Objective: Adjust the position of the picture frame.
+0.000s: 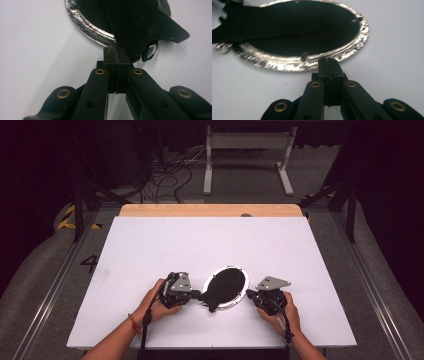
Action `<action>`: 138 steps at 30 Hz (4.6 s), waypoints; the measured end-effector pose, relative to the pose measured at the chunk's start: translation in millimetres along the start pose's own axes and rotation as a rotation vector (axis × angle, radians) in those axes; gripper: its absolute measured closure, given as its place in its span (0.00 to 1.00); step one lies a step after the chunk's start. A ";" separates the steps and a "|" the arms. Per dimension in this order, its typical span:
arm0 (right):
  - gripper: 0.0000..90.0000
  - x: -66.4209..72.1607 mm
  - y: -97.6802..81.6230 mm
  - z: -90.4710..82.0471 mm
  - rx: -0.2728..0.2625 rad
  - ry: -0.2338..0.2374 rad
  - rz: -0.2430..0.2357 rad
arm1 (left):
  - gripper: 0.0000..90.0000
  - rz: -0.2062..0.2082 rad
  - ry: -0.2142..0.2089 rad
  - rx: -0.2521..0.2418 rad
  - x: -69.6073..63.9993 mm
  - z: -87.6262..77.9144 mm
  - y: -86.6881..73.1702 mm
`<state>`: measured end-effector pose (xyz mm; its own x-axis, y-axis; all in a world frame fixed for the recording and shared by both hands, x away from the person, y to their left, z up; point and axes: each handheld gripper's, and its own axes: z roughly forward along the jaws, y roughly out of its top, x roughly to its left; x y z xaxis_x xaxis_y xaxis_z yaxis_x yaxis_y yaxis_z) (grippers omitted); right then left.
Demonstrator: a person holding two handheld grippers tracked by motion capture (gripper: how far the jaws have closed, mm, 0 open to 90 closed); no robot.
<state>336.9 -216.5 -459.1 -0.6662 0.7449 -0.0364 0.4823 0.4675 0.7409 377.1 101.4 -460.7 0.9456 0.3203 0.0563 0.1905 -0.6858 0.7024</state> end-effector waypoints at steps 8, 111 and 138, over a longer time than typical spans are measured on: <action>1.00 3.0 -0.2 -0.2 0.003 0.034 0.015 | 1.00 -0.005 -0.016 -0.002 -0.6 1.0 -0.2; 0.93 14.7 10.2 -5.5 0.071 0.192 -0.051 | 1.00 0.009 -0.032 -0.035 -21.1 26.9 24.0; 0.90 22.3 13.1 -1.3 0.127 0.208 -0.065 | 1.00 0.007 -0.020 -0.040 -18.0 31.0 26.7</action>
<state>327.6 -194.4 -449.3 -0.7944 0.6037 0.0670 0.4934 0.5771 0.6508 373.3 57.0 -465.0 0.9520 0.3023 0.0479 0.1731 -0.6609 0.7302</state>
